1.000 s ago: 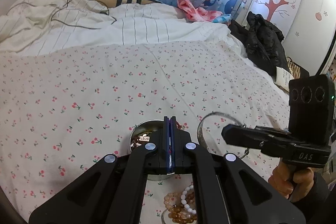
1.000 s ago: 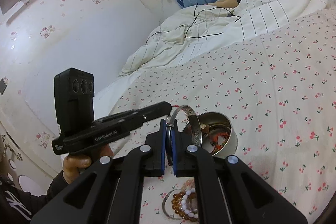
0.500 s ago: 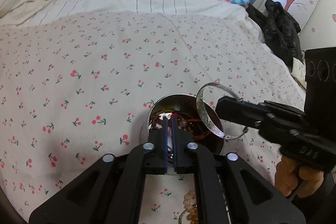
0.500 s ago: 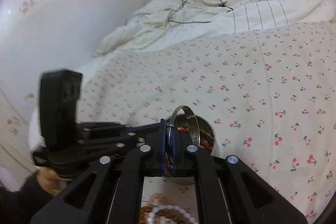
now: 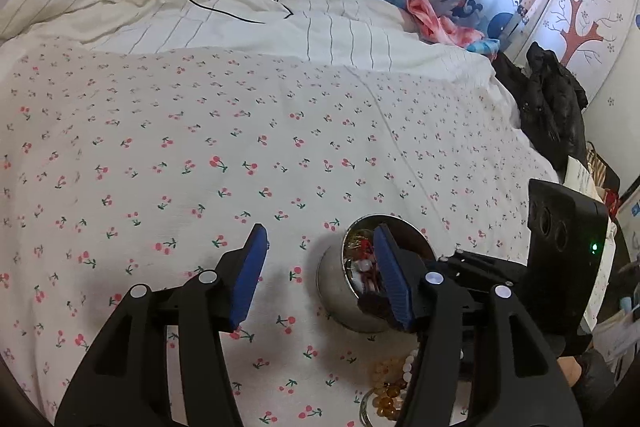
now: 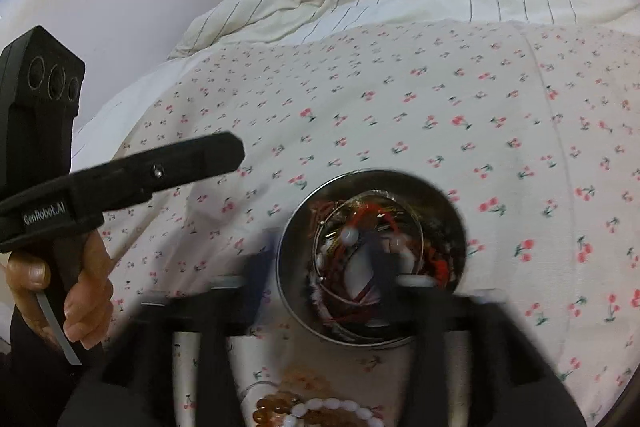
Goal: Organize jewelry
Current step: 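Open the right gripper over the tin and move back to the pile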
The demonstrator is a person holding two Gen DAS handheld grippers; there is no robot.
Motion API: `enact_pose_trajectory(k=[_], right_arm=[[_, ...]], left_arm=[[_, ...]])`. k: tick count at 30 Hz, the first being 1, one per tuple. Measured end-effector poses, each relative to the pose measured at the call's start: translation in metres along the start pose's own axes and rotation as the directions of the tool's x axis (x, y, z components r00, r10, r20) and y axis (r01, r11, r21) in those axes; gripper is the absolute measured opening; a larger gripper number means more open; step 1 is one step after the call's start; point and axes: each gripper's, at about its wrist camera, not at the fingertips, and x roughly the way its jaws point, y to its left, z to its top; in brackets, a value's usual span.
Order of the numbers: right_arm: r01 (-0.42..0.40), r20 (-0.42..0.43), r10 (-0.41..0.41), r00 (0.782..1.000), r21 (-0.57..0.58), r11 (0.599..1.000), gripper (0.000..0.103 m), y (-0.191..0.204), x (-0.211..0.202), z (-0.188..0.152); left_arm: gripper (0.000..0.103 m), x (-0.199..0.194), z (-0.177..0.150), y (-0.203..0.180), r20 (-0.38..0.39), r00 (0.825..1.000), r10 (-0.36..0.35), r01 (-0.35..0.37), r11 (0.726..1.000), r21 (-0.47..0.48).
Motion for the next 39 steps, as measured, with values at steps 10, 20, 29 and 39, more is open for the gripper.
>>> enact_pose_trajectory(k=[10,20,29,39], right_arm=[[0.076,0.109,-0.079,0.991,0.032,0.997,0.055,-0.011,-0.039,0.011],[0.211,0.042,-0.214,0.976,0.059,0.976,0.064,-0.029,-0.1,-0.039],[0.275,-0.072,-0.278,0.958,-0.048,0.96,0.064,-0.016,-0.087,-0.076],[0.487,-0.095,-0.531,0.842,-0.288,0.824,0.071,-0.002,-0.04,-0.094]], left_arm=[[0.056,-0.003,-0.003,-0.003,0.0,1.0,0.004,-0.004,1.0,0.017],[0.066,-0.01,-0.053,-0.039,-0.025,0.996,0.087,-0.081,0.979,0.186],[0.067,0.001,-0.098,-0.039,-0.099,0.982,0.162,-0.137,0.966,0.22],[0.071,0.0,-0.098,-0.041,-0.117,0.982,0.148,-0.119,0.967,0.224]])
